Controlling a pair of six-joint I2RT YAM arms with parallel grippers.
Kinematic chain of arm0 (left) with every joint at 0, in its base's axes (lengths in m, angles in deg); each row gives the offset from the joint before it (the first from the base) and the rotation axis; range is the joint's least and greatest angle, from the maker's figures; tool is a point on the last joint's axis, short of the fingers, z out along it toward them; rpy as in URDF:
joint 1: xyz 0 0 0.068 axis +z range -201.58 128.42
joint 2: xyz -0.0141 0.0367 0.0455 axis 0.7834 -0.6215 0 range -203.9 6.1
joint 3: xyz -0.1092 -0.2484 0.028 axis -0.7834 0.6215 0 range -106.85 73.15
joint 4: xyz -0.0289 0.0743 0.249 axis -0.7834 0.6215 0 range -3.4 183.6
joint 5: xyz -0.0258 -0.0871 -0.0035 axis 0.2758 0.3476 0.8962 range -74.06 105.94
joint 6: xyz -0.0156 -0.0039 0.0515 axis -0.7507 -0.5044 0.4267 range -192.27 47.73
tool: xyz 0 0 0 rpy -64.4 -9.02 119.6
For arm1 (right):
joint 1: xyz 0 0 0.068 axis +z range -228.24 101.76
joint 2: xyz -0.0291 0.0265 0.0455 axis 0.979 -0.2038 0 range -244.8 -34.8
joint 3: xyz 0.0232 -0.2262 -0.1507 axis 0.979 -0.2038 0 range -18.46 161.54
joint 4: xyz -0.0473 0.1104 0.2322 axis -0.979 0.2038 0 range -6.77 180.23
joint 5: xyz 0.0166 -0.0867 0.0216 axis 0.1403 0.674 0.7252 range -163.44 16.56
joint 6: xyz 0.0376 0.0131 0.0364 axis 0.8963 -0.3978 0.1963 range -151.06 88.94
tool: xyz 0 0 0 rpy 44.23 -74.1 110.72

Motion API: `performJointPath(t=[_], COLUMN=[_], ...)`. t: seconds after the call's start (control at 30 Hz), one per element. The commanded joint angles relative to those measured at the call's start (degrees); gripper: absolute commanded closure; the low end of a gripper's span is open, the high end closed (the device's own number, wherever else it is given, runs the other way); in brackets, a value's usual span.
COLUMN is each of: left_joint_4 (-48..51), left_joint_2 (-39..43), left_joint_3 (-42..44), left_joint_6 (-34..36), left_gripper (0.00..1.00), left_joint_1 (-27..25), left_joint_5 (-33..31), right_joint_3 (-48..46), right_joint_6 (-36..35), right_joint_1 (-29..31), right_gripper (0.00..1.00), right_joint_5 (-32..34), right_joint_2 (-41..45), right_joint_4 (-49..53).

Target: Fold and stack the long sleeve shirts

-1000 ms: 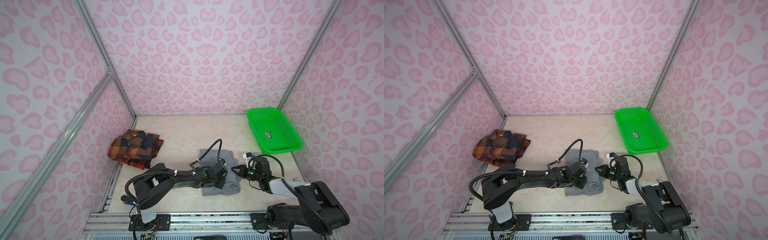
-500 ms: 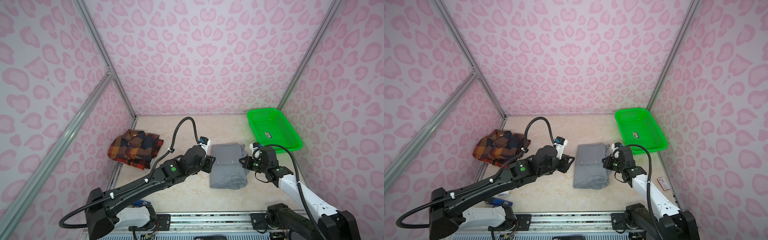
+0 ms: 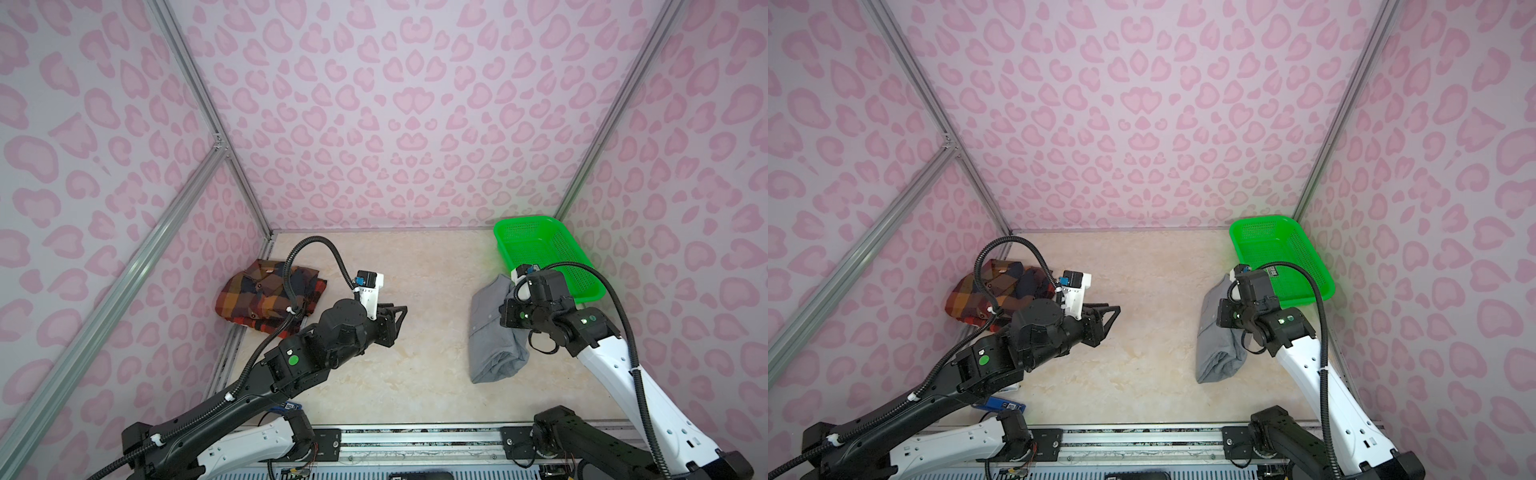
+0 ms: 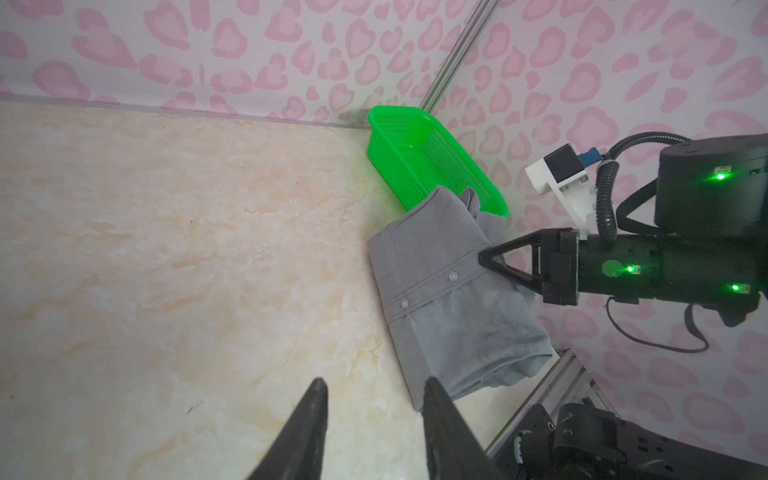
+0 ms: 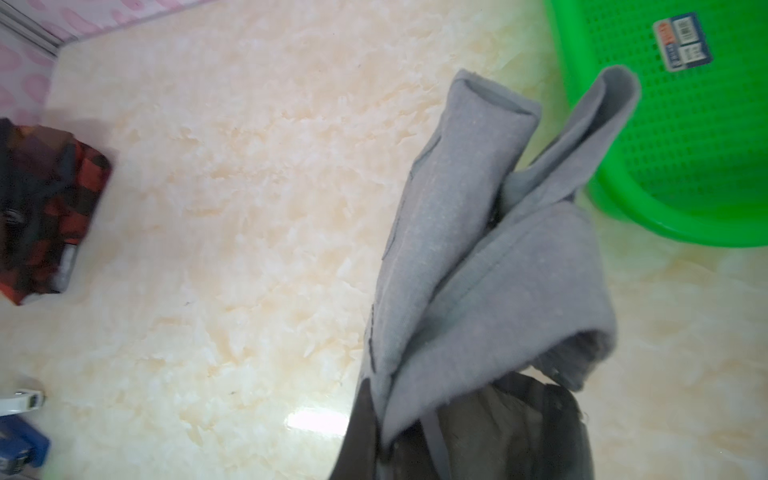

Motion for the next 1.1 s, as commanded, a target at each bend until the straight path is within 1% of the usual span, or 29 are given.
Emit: performJointPath(t=[0.0, 0.13, 0.2, 0.23, 0.33, 0.47, 0.57, 0.63, 0.7, 0.77, 0.83, 0.93, 1.03, 1.07], left_joint_4=[-3.8, -7.3, -8.9, -9.4, -10.9, -9.6, -6.8, -4.1, -1.0, 1.8, 4.8, 8.8, 10.6, 11.0], left_joint_2=[2.1, 5.1, 6.8, 7.4, 10.1, 15.9, 22.4, 27.2, 31.2, 35.1, 38.5, 41.5, 42.2, 42.0], left_joint_3=[2.0, 5.9, 8.2, 9.2, 13.2, 17.6, 20.4, 22.2, 23.6, 24.9, 25.8, 26.0, 25.9, 25.8], left_joint_6=[-1.8, -2.9, -3.3, -3.6, -4.5, -5.8, -6.6, -7.4, -8.7, -9.7, -10.9, -11.8, -12.4, -12.5], left_gripper=[0.59, 0.59, 0.59, 0.59, 0.59, 0.59, 0.60, 0.60, 0.60, 0.60, 0.60, 0.60, 0.60, 0.61], left_joint_1=[0.1, 0.2, 0.2, 0.2, 0.2, 0.2, 0.2, 0.2, 0.2, 0.2, 0.2, 0.2, 0.2, 0.2], left_joint_5=[0.1, 1.0, 1.4, 1.3, 0.8, -1.0, -3.7, -5.4, -6.8, -7.9, -9.2, -10.9, -11.6, -11.8], right_joint_3=[3.8, 9.3, 12.1, 13.2, 16.5, 24.1, 28.7, 31.5, 34.2, 36.3, 38.0, 39.3, 40.9, 41.0], right_joint_6=[-3.5, -4.1, -3.3, -2.9, -1.0, 4.0, 6.6, 8.7, 9.5, 10.6, 11.3, 12.1, 12.9, 13.2], right_joint_1=[4.0, 9.5, 13.8, 15.6, 20.9, 29.5, 35.6, 38.9, 41.3, 43.7, 45.2, 46.8, 48.5, 48.8], right_gripper=[1.00, 1.00, 1.00, 1.00, 1.00, 1.00, 1.00, 1.00, 1.00, 1.00, 1.00, 1.00, 1.00, 0.98], right_joint_5=[14.8, 22.2, 27.4, 29.0, 31.9, 35.5, 33.5, 33.6, 31.6, 31.3, 28.6, 24.8, 22.0, 21.4], right_joint_2=[-2.6, -9.3, -13.5, -15.5, -22.4, -33.6, -39.6, -44.1, -48.3, -51.7, -54.8, -58.7, -61.4, -61.6], right_joint_4=[8.2, 12.2, 13.7, 14.0, 14.3, 18.2, 16.3, 15.8, 15.6, 14.7, 13.4, 10.9, 9.6, 9.2])
